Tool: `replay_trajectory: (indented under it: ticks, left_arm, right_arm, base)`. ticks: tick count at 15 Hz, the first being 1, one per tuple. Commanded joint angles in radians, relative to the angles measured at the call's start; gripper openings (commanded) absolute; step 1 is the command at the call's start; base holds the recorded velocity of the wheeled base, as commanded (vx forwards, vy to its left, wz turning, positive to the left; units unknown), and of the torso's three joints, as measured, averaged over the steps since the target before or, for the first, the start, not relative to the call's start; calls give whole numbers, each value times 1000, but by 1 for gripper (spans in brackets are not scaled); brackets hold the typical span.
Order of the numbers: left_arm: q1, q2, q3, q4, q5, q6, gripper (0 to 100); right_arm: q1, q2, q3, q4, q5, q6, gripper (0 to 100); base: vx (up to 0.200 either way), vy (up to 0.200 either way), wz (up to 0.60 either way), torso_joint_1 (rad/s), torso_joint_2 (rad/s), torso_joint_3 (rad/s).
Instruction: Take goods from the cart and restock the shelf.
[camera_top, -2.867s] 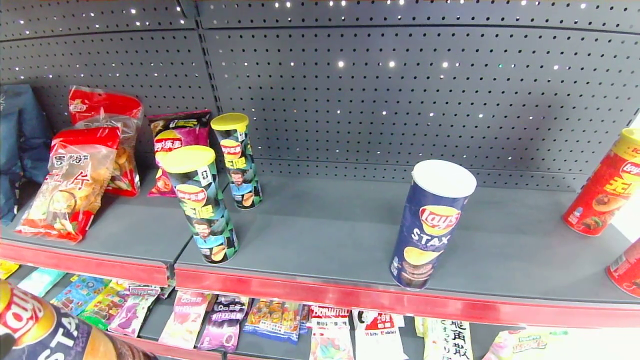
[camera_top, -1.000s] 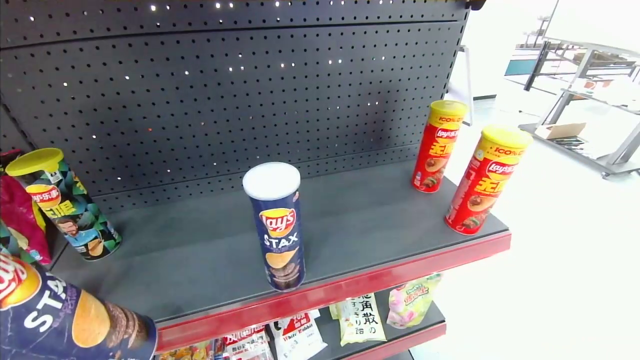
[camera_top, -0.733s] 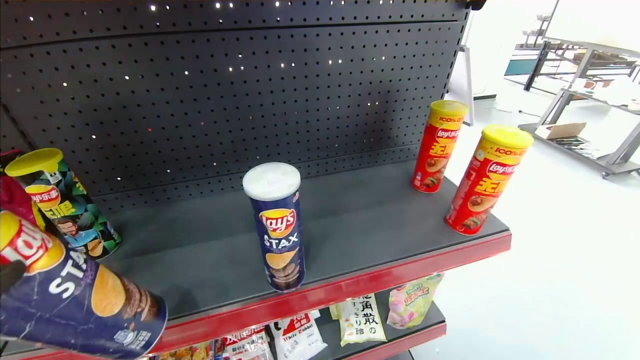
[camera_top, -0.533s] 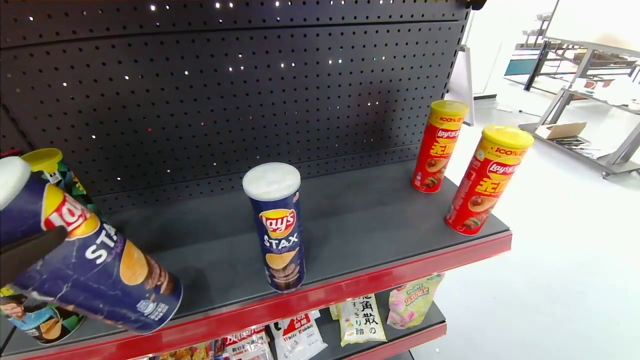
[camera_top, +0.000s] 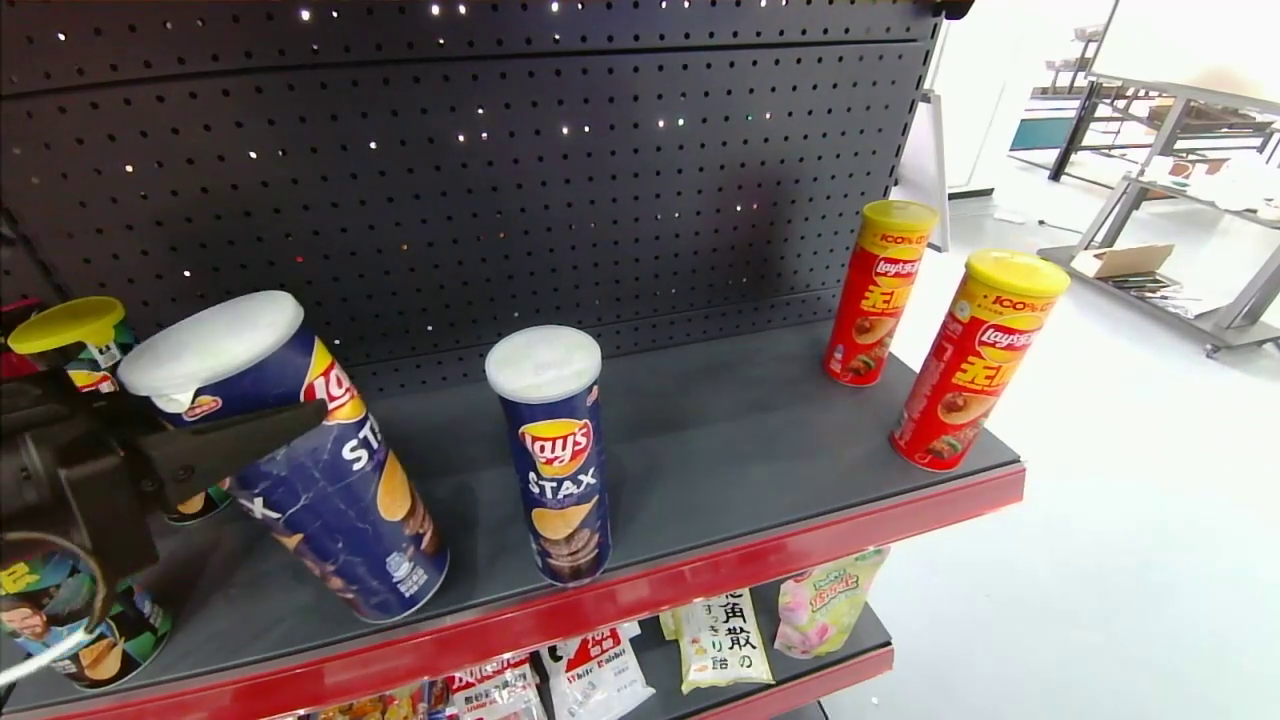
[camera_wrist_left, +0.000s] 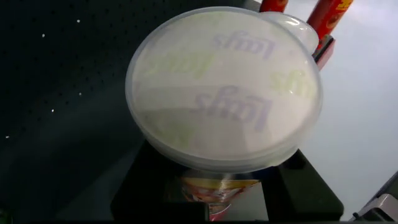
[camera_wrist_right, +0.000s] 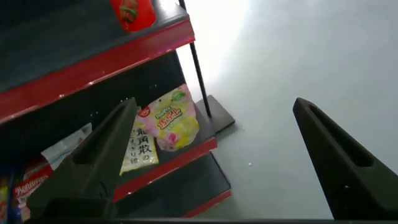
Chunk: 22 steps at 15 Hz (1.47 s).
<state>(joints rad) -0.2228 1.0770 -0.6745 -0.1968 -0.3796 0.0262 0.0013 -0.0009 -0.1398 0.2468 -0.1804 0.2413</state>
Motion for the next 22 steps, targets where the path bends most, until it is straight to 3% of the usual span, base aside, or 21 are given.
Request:
replay_trajectory:
  ticks: [1,5,7,22]
  left_arm:
    - [-7,116,-54,-36,5,1,0]
    - [0,297,-178,-142,65,17,0]
    - [-1,342,-195,-145,64,18,0]
    - [-9,417,-223,-216,64,15,0]
  right_arm:
    - [0,1,0,0,-34,99,100]
    - [0,1,6,9,-179,635,100]
    - [0,1,6,11,-192,736,100]
    - [0,1,6,11,-192,736,100]
  base:
    - [0,0,0,0,0,0]
    - [0,0,0,0,0,0]
    - [0,0,0,0,0,0]
    - [0,0,0,0,0,0]
